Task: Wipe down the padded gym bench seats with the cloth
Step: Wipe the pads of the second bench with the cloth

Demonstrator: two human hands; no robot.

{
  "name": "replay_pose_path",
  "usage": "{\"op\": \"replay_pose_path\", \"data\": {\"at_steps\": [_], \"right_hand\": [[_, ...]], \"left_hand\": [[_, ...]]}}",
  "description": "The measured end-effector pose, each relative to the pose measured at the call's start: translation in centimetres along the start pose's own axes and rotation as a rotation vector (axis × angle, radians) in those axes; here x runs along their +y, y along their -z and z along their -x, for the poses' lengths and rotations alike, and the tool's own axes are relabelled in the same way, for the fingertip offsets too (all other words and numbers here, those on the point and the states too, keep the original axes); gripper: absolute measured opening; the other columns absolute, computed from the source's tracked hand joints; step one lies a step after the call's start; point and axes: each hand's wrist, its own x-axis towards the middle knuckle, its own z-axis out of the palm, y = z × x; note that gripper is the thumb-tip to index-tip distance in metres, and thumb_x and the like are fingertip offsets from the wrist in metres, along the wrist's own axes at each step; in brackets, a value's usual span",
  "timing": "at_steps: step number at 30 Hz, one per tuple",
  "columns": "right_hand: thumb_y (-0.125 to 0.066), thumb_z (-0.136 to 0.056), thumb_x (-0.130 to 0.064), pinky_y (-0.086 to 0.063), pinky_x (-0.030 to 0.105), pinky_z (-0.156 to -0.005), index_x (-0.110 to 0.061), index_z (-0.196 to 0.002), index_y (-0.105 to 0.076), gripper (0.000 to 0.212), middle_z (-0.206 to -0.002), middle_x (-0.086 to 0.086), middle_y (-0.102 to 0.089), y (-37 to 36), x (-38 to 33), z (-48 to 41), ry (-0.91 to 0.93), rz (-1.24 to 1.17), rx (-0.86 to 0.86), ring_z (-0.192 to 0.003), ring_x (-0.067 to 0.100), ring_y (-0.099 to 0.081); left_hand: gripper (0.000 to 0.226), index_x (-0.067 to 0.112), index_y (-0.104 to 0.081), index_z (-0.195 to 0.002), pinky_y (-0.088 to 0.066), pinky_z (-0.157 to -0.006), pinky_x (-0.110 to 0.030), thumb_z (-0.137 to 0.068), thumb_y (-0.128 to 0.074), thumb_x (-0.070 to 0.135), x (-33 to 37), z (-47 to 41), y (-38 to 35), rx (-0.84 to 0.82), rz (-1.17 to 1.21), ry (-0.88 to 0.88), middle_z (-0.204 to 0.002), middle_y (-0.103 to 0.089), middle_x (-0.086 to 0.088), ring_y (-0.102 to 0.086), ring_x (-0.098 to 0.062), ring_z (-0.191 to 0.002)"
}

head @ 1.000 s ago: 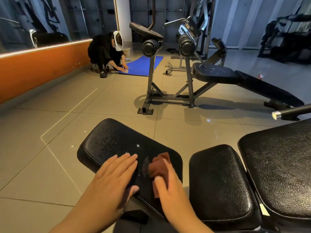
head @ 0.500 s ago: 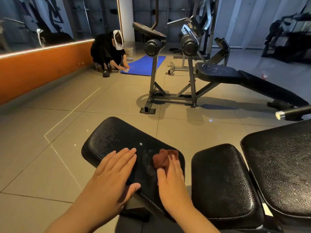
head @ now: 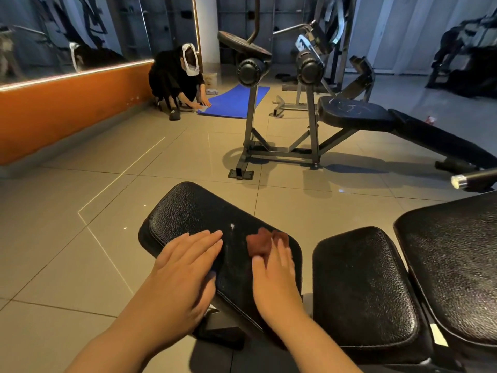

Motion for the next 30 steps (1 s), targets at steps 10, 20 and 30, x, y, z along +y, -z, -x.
{"op": "replay_pose_path", "data": {"at_steps": [10, 20, 30], "right_hand": [[-0.031, -0.106, -0.046, 0.003, 0.033, -0.125, -0.051, -0.155, 0.002, 0.06, -0.162, -0.029, 0.013, 0.2, -0.1, 3.6, 0.249, 0.142, -0.13, -0.147, -0.004, 0.023], [-0.028, -0.109, -0.038, 0.009, 0.026, -0.12, -0.042, -0.159, 0.008, 0.062, -0.166, -0.018, 0.009, -1.2, -5.4, -0.1, 0.274, 0.023, -0.12, -0.15, 0.001, 0.017], [-0.027, -0.107, -0.041, 0.002, 0.036, -0.125, -0.034, -0.161, -0.006, 0.058, -0.169, -0.011, 0.001, 0.0, -4.9, -1.9, 0.124, 0.027, -0.078, -0.154, 0.009, 0.007]], "left_hand": [[0.053, 0.02, -0.046, -0.147, -0.016, -0.118, -0.029, -0.099, -0.035, 0.039, 0.2, -0.4, -0.1, 0.054, 0.045, 0.03, -0.153, -0.042, 0.009, -0.033, -0.007, -0.143], [0.058, 0.014, -0.05, -0.143, -0.023, -0.117, -0.04, -0.087, -0.04, 0.024, -0.4, -0.2, 0.3, 0.104, 0.076, 0.009, -0.15, -0.046, 0.003, -0.039, -0.015, -0.141], [0.056, 0.014, -0.057, -0.139, -0.009, -0.123, -0.03, -0.089, -0.038, 0.031, -0.8, -0.2, 1.1, 0.046, -0.084, 0.11, -0.147, -0.052, 0.001, -0.041, -0.014, -0.14]]}}
